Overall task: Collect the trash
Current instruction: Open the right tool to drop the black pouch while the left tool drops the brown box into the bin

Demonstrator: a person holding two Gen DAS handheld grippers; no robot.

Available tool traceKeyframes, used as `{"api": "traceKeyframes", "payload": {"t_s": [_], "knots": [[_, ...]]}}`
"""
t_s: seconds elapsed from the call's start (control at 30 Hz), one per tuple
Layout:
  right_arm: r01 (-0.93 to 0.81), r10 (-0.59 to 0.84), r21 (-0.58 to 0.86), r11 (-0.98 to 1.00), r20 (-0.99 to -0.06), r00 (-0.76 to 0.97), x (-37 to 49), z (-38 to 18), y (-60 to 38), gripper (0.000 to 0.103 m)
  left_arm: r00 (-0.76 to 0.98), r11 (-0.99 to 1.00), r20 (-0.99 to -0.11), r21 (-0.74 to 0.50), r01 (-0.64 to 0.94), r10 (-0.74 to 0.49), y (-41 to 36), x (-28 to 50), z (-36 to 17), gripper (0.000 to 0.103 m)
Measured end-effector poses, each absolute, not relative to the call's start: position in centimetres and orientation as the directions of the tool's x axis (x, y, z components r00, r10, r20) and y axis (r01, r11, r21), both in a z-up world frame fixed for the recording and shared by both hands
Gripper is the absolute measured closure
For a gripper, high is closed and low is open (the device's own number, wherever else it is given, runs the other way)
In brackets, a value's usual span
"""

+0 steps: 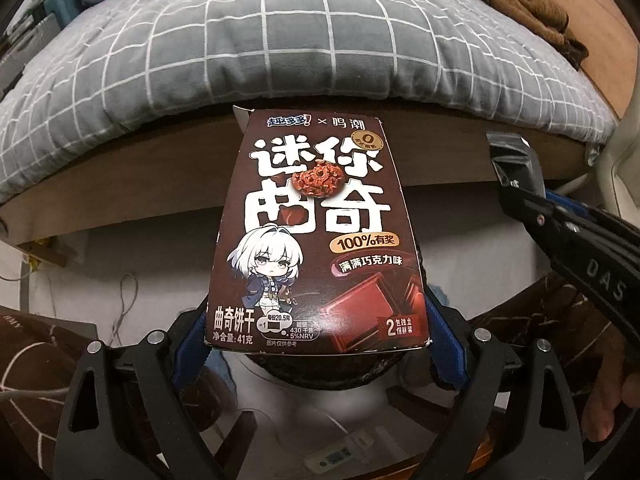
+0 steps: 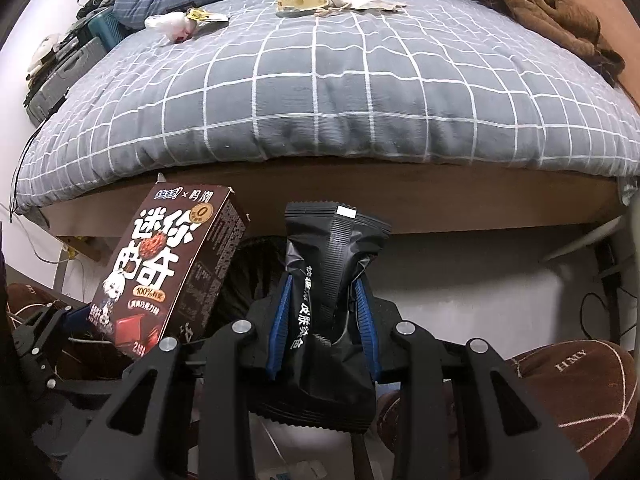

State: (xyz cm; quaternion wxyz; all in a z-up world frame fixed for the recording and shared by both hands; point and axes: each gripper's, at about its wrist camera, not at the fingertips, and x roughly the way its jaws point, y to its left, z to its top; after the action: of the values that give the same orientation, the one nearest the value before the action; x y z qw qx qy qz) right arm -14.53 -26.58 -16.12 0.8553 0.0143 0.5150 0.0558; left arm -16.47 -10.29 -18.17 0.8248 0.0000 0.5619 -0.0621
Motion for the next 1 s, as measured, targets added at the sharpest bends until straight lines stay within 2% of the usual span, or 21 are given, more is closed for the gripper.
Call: {"api": "traceKeyframes", "payload": {"t_s": [0.23,0.7,0.87,1.0], "knots": [[-0.084,0.113,0.084,0.993,-0.886,0.45,-14.2,-16.7,-26.3,0.073,0.409,0.995,-0.91,-0.027,0.098,-0.065,-9.2,-15.6,-18.5,0.006],[-0.197,0.179,0.109,0.974,-0.904,0.387,-12.8,-18.8,-20.4,0.073,0.427,0.999,-0.904,-0.009,-0.032,0.006,-1.8,-14.6,-19.3,0.006],[-0.244,0.186,0.099,0.965,-0.911,0.368,-12.7,-19.6,-17.8,0.068,0.429,0.997,-0.903,-0.008,-0.077,0.026,0.6,-15.1,-19.3,0.006],[-0.264,0.182,0.087,0.96,-0.914,0.363,-12.6,-20.0,-16.7,0.06,0.432,0.995,-0.901,-0.009,-0.095,0.033,1.5,-15.5,-19.3,0.006]]}}
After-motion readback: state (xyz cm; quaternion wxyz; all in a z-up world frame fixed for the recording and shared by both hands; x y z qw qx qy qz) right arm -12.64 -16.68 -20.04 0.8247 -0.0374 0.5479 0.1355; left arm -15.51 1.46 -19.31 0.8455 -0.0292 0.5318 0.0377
